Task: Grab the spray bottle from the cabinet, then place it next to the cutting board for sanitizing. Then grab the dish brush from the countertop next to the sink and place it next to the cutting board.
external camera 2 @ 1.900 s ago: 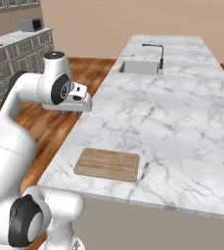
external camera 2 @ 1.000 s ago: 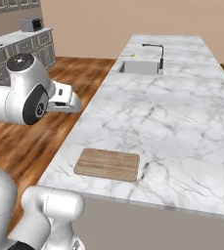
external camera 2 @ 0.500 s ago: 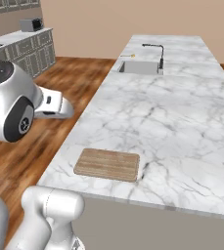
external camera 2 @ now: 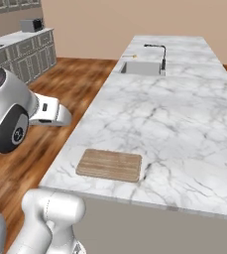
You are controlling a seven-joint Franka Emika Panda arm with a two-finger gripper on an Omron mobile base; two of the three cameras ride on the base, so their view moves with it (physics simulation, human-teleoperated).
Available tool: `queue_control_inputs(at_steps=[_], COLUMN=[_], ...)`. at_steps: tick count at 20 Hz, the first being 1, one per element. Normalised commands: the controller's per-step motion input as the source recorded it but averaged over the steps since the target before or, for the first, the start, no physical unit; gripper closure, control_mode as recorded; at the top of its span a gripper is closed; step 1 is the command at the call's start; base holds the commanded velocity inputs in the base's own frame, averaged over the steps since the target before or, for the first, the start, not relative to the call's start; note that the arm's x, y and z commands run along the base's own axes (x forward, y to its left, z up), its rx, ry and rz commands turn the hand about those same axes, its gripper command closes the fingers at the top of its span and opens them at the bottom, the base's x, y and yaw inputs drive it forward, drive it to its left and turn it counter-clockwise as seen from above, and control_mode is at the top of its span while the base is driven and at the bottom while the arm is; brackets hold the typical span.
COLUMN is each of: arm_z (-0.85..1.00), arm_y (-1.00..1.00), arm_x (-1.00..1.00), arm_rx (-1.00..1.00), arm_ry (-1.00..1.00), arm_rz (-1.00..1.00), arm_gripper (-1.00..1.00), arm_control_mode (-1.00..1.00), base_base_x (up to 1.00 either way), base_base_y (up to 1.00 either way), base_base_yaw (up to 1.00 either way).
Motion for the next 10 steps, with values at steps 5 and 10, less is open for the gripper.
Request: queue_control_inputs(at_steps=[5,10], arm_z=[0.0,0.0], arm_y=[0.0,0.0], arm_x=[0.0,0.0], arm_rx=[0.0,0.0], arm_ry=[0.0,0.0], arm_rz=[0.0,0.0], arm_gripper=[-1.0,-1.0], arm_control_mode=[1.0,1.0], base_base_x=[-0.17,0.0], base_base_y=[0.19,0.0], base_base_yaw=[0.28,0.45])
